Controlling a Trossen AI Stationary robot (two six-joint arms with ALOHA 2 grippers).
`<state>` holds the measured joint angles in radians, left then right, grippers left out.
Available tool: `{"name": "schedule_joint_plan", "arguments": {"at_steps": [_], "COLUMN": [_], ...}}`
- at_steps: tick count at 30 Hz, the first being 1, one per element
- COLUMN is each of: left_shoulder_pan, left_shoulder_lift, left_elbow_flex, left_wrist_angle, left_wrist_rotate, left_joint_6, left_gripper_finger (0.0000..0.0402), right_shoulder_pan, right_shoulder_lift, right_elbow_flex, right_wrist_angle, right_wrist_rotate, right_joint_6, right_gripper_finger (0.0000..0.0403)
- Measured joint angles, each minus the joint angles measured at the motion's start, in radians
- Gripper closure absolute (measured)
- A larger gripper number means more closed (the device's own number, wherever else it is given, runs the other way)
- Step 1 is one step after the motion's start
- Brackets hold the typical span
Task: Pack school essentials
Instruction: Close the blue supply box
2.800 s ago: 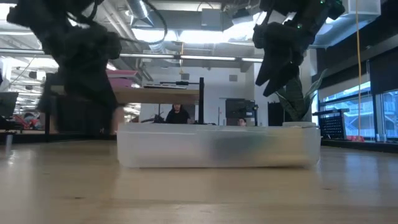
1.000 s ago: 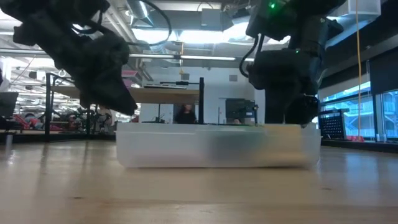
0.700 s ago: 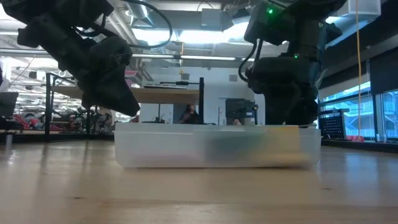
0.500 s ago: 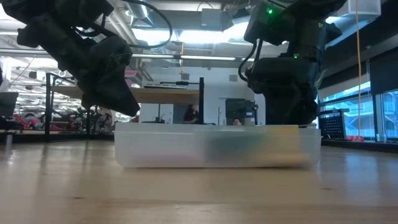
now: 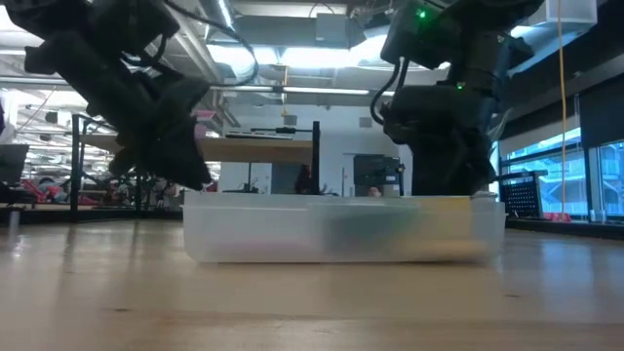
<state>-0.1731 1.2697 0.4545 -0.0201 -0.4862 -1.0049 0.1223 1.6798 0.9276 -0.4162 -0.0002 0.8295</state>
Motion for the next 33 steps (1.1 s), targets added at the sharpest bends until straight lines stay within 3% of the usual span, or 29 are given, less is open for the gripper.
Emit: {"name": "schedule_joint_plan", "arguments": {"at_steps": [11,33], "left_shoulder_pan": [0.049,0.107], "left_shoulder_lift": [0.075,0.235], "left_elbow_flex": [-0.001,-0.001], "left_wrist_angle": [-0.028,0.145], "left_wrist_rotate": [0.017,0.015], "left_joint_6": [-0.093,0.002], "left_gripper_finger": [0.0308,0.0308], "right_shoulder_pan": [0.000,0.000], "right_shoulder_lift": [0.000,0.000], "right_elbow_flex": [0.000,0.000], "right_wrist_angle": [0.009,0.048], "right_wrist_rotate": [0.007,0.010], "right_joint_6": [0.000,0.003], "right_gripper_finger": [0.0173,0.0256]}}
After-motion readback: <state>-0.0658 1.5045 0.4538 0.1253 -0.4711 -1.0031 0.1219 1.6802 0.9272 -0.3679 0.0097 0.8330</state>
